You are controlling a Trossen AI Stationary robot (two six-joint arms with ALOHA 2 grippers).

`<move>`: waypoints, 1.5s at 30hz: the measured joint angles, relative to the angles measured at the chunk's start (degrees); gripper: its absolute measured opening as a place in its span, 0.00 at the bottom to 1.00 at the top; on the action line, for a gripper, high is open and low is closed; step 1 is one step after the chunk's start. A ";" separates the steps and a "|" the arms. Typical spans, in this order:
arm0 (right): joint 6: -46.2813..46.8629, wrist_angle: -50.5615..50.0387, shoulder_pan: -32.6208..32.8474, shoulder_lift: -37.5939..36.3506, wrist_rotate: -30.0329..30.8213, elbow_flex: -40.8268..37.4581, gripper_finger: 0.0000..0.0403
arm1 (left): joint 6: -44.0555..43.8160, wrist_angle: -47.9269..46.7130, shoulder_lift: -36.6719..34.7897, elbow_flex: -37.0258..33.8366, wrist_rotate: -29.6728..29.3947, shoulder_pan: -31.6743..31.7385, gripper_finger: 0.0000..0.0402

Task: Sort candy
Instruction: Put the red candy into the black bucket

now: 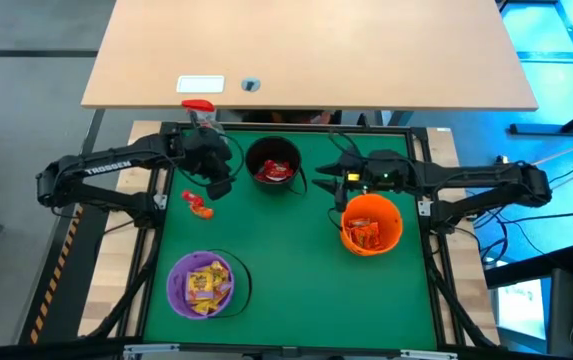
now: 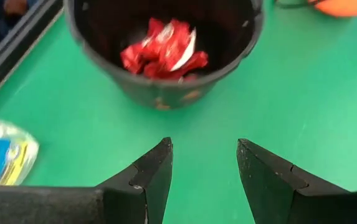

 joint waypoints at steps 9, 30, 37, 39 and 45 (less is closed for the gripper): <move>-3.08 0.50 3.04 0.00 1.34 0.00 0.44 | -0.16 -10.24 1.08 0.00 0.38 1.17 0.42; -4.04 8.19 2.87 0.04 1.53 -6.03 0.44 | -0.89 -28.42 0.99 0.00 0.73 1.22 0.42; -4.65 8.72 2.87 0.04 1.53 -6.16 0.44 | -1.20 -29.57 2.99 0.00 6.75 3.56 0.42; -5.42 9.30 2.87 0.04 1.53 -6.16 0.44 | -1.36 -31.12 4.65 0.00 6.45 4.54 0.42; -7.96 10.07 2.87 0.06 0.93 -6.16 0.44 | -0.97 -34.73 10.19 -0.02 5.50 6.06 0.42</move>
